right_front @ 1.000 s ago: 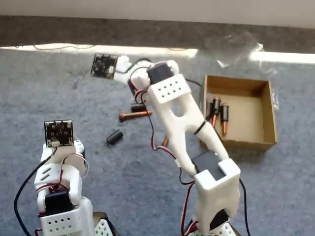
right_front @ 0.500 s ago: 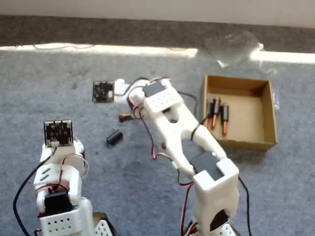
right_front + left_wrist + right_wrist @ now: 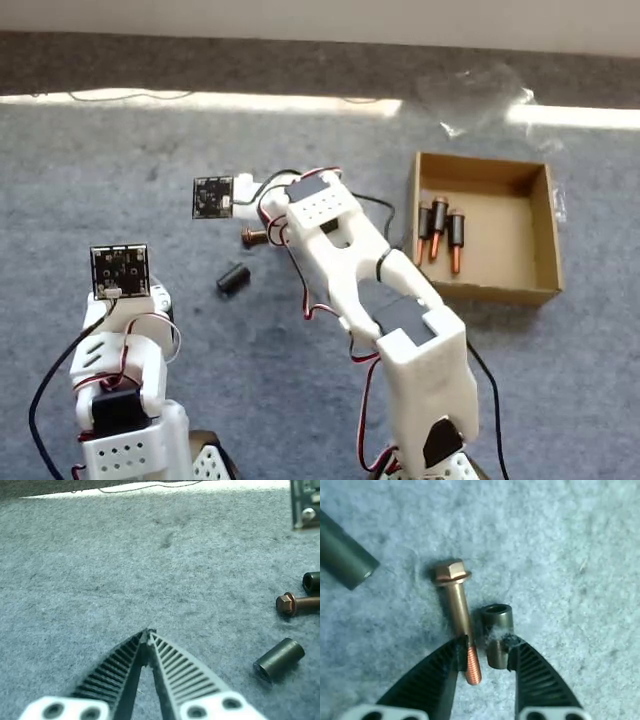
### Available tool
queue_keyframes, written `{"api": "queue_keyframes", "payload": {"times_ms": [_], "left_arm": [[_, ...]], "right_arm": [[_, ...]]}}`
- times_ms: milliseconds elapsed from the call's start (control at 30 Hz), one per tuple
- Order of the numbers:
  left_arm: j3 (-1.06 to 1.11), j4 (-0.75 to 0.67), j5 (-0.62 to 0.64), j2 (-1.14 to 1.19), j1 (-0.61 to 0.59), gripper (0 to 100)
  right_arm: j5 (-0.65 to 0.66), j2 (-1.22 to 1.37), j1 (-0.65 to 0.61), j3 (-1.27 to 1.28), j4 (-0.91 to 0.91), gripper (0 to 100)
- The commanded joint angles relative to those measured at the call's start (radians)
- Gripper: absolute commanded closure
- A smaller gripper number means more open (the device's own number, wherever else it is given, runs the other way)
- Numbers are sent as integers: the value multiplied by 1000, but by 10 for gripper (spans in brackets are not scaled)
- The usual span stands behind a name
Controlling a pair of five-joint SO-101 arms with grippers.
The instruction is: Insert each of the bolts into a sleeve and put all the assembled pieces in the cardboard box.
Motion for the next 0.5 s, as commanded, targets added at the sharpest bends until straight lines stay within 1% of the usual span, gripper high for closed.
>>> {"api": "queue_keyframes", "payload": {"times_ms": [0,200,333,467], "left_arm": [[-24,-6,-6,-18,-13,995],[-24,-6,-6,-18,-13,995],[-22,-6,-6,-18,-12,995],[-22,-6,-6,-18,-12,995]], "right_arm": [[2,-4,-21,-44,-18,892],[-2,-2,-27,-44,-42,892],[-77,5,-31,-41,-104,892],[-91,53,-36,-48,-105,892]]}}
